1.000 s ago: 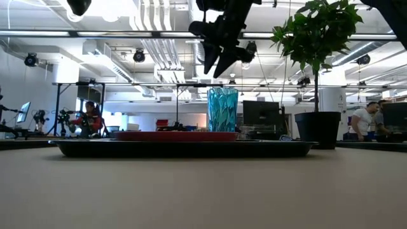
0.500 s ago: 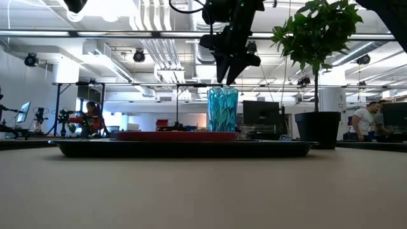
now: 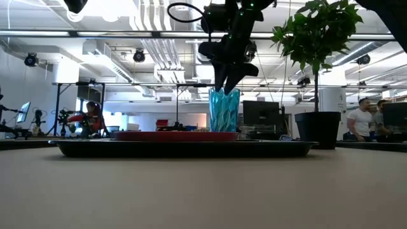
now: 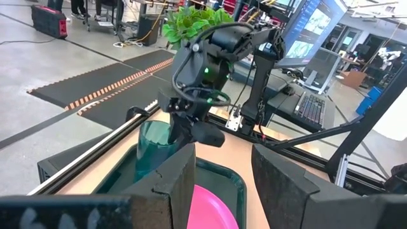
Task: Pick and place plate/cup/fork/spoon on tray
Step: Adjust the blue glass on the top left of the black serving tray
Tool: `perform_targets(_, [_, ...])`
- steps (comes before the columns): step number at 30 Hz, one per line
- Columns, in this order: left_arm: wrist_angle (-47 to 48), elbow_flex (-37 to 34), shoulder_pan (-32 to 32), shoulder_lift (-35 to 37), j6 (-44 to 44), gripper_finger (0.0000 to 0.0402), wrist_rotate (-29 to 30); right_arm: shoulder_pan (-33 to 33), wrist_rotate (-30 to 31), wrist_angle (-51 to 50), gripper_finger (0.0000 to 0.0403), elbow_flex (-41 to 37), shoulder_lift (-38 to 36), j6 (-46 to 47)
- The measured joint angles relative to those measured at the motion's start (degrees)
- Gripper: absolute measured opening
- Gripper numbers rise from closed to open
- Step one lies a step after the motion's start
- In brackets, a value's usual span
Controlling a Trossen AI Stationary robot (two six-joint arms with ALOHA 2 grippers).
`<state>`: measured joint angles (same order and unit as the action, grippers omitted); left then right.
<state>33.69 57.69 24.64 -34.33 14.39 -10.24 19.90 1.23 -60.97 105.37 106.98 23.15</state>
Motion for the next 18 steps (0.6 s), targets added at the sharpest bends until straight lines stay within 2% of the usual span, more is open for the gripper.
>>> perform_targets(7, [0.0,0.0,0.01,0.0,0.0,0.0136,0.0,0.02,-0.03,5.49,0.0136,-3.5,0.0,-0.82])
perform_targets(10, [0.0,0.0,0.01,-0.07,-0.01,0.0136,0.0,0.02,0.28,8.01,0.0094,-3.64,0.0,-1.25])
perform_targets(13, [0.02,0.0,0.02,-0.02,-0.02,0.0136,0.0,0.15,0.37,10.32,0.0029,-2.78,0.0,-1.36])
perform_targets(18, [0.11,0.0,0.01,1.26,-0.26,0.0136,0.0,0.14,0.33,13.25,0.0011,1.12,0.0,-2.12])
